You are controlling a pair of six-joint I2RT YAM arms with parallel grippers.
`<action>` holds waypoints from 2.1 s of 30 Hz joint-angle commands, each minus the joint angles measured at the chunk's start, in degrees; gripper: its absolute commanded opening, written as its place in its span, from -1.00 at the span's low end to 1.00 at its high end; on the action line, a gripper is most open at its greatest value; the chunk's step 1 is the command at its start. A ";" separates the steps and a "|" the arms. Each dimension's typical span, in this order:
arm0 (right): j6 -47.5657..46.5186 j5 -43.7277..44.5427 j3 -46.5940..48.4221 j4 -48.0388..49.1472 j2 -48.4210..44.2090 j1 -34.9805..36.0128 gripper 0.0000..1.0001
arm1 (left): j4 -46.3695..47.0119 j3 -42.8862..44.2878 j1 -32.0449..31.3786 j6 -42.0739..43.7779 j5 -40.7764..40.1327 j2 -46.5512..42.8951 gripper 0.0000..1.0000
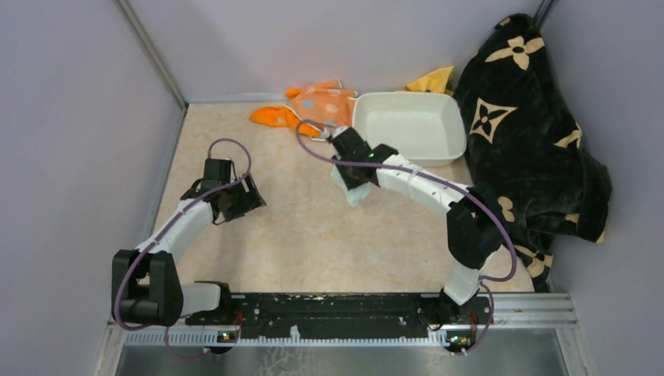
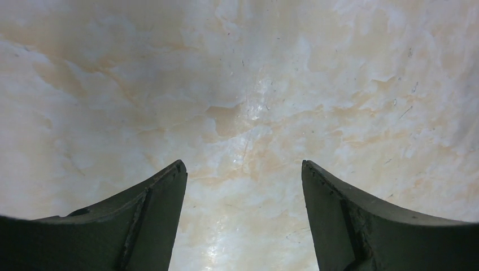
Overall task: Roll the towels
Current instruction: Pick up the towel at the center of the board, then place the towel in the bin.
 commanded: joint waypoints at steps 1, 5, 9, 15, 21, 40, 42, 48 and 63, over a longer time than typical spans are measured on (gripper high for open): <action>8.44 5.70 11.31 -5.03 -3.51 -7.50 -1.00 | -2.40 1.25 0.36 7.42 -3.26 -2.82 0.61; 12.57 8.29 17.97 -5.92 0.13 -13.09 -1.00 | -0.83 0.72 0.27 8.72 -0.61 -3.20 0.61; 14.77 13.86 24.76 -6.83 4.93 -17.27 -1.00 | 0.92 -0.30 0.31 8.85 0.92 -2.58 0.61; 11.79 24.74 35.83 -7.17 16.73 -18.45 -1.00 | 1.61 -0.41 0.31 8.57 1.88 -1.22 0.60; 12.35 28.00 45.51 -8.80 29.47 -18.45 -1.00 | 1.75 -0.41 0.28 8.37 1.87 -0.14 0.59; 17.07 2.83 49.81 -5.37 38.59 -18.62 -0.87 | 1.58 -0.46 0.31 8.22 2.77 1.23 0.59; 18.50 1.68 49.08 -5.55 38.66 -18.94 -0.78 | 1.58 -0.48 0.30 8.20 2.89 1.30 0.59; 22.96 -1.62 47.39 -7.36 40.52 -20.74 -0.58 | 1.49 -0.32 0.31 8.17 3.41 1.95 0.59; 22.32 -1.56 41.21 -3.19 33.32 -21.22 0.08 | 1.23 -0.32 0.30 8.17 4.17 2.11 0.59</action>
